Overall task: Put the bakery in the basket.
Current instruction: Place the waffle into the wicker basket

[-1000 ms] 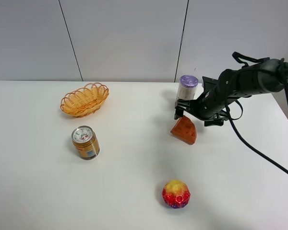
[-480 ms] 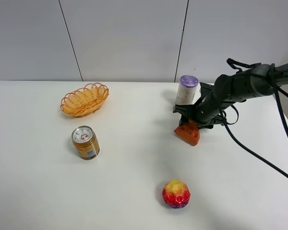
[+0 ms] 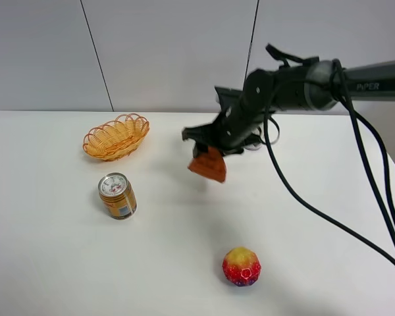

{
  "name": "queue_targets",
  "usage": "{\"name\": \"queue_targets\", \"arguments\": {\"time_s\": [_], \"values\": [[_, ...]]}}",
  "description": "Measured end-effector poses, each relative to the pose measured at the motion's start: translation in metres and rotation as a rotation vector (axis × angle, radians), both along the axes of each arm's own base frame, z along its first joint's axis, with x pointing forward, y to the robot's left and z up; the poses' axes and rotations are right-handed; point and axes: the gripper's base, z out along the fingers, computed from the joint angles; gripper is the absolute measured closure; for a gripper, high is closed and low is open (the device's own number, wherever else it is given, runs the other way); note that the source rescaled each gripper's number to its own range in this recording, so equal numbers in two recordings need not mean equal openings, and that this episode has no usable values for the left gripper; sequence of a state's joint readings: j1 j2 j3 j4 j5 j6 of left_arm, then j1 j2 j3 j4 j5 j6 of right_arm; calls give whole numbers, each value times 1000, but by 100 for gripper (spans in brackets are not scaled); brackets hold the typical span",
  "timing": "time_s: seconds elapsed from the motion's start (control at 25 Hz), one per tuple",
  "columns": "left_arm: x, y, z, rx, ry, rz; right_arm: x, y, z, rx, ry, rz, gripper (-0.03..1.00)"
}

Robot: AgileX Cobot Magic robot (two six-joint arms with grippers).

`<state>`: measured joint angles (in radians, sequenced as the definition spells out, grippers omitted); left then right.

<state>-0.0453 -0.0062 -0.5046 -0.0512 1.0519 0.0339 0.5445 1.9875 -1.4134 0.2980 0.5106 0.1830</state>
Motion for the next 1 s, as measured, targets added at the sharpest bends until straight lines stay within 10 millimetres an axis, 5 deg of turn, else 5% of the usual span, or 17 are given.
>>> {"name": "queue_targets", "arguments": {"time_s": [0.16,0.28,0.44,0.68,1.0], "values": [[0,0,0,0,0,0,24,43,72,117,-236,87,97],[0,0,0,0,0,0,40,70,102,180,-342,130,97],[0,0,0,0,0,0,61,105,89,202,-380,186,97],[0,0,0,0,0,0,72,149,28,196,-354,241,97],[0,0,0,0,0,0,78,167,0,204,-468,264,97]]}}
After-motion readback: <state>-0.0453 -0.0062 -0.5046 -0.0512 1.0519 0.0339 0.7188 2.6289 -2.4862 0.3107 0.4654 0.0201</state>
